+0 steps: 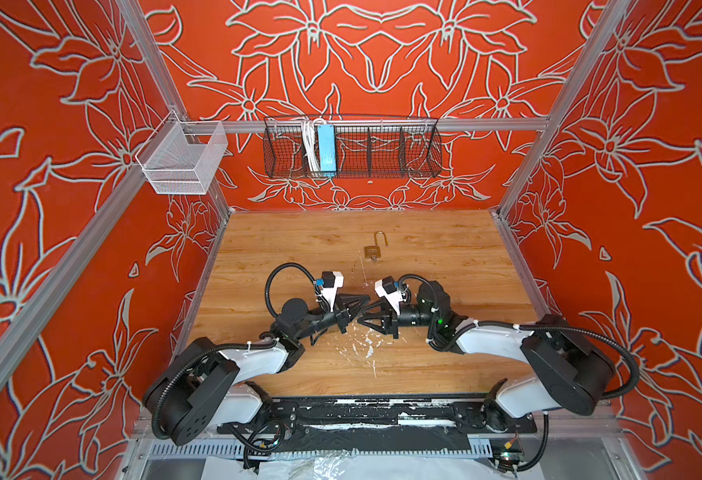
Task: Unlock with the key
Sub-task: 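Lower the left gripper onto the brass padlock while right holds the key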
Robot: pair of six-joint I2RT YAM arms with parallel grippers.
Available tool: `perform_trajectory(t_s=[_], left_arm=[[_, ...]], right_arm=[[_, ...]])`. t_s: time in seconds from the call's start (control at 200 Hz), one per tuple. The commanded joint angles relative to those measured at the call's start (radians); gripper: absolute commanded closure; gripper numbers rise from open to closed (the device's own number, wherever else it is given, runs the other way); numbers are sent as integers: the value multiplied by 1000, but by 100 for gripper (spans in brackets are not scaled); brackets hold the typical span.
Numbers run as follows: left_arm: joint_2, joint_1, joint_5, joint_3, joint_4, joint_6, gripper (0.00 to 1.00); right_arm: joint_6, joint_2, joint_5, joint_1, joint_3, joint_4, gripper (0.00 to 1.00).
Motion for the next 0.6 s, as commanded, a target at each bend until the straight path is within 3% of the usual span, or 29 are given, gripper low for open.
perform_trajectory(t_s=[0.0, 0.14, 0.3, 0.5, 0.591], left_arm=[[2, -6, -8, 18, 54, -2, 100], [-11, -6, -24, 13, 46, 5, 100], [-24, -5, -40, 14, 13, 19, 100], [-62, -6, -102, 15, -74, 38, 100], [-103, -6, -231, 30, -210, 33, 100]], right_arm=[[6, 14, -29, 7, 34, 19, 78], [6, 23, -37, 7, 41, 13, 80], [-2, 16, -36, 5, 42, -1, 100], [-10, -12, -27, -5, 31, -17, 100], [-14, -36, -8, -19, 18, -31, 100]])
